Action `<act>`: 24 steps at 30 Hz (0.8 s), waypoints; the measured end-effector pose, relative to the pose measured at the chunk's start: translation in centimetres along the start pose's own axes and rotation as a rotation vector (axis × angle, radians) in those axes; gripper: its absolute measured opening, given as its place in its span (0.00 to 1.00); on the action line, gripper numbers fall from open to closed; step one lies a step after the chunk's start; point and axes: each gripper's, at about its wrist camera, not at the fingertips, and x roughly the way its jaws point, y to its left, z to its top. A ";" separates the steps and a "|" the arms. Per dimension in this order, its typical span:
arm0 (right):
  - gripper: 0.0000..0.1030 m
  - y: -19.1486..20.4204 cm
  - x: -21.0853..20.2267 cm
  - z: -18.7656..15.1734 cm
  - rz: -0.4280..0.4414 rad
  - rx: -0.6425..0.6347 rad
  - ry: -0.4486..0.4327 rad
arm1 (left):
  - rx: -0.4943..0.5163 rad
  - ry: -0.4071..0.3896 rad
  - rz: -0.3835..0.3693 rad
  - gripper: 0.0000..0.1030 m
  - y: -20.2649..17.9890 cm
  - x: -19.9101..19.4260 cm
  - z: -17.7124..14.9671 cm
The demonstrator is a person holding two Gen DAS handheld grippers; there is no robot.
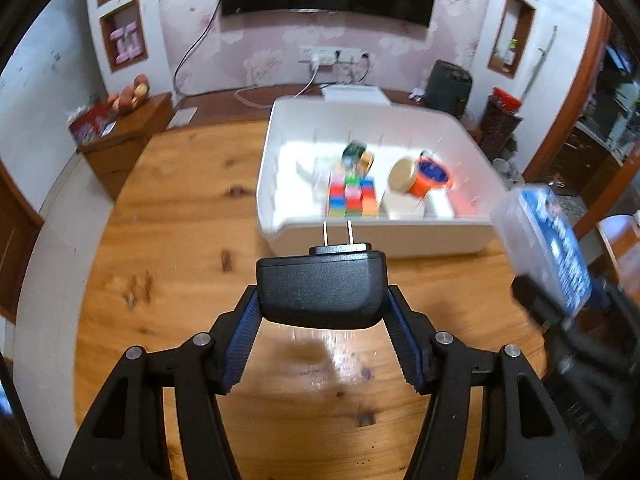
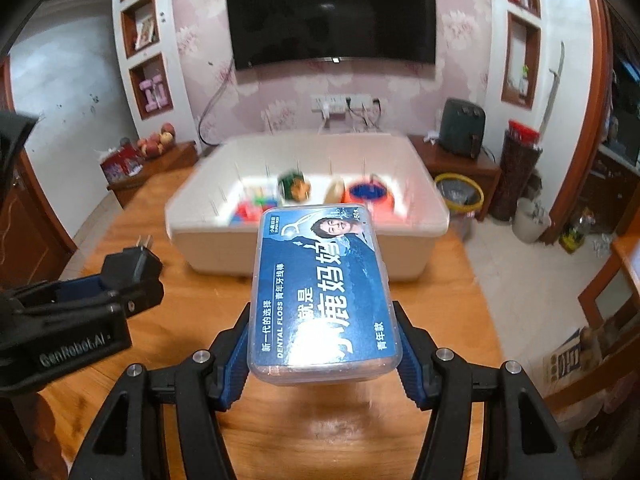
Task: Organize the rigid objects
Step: 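Carry the black charger and blue floss box into the white bin and release them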
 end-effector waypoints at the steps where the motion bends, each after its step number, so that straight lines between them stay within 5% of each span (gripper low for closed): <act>1: 0.60 -0.1 -0.7 1.3 0.004 -0.005 -0.009 | 0.007 -0.003 -0.002 0.63 0.0 -0.4 0.6; 14: 0.60 -0.6 -6.4 20.0 -0.054 -0.044 -0.157 | 0.060 0.052 -0.036 0.63 0.7 -0.7 14.1; 19: 0.60 -1.0 -1.9 23.7 -0.086 -0.014 -0.093 | 0.055 0.077 -0.054 0.63 0.0 2.8 17.8; 24: 0.60 -2.2 7.0 23.6 -0.122 0.032 0.083 | 0.084 0.079 -0.021 0.63 -1.1 8.2 18.6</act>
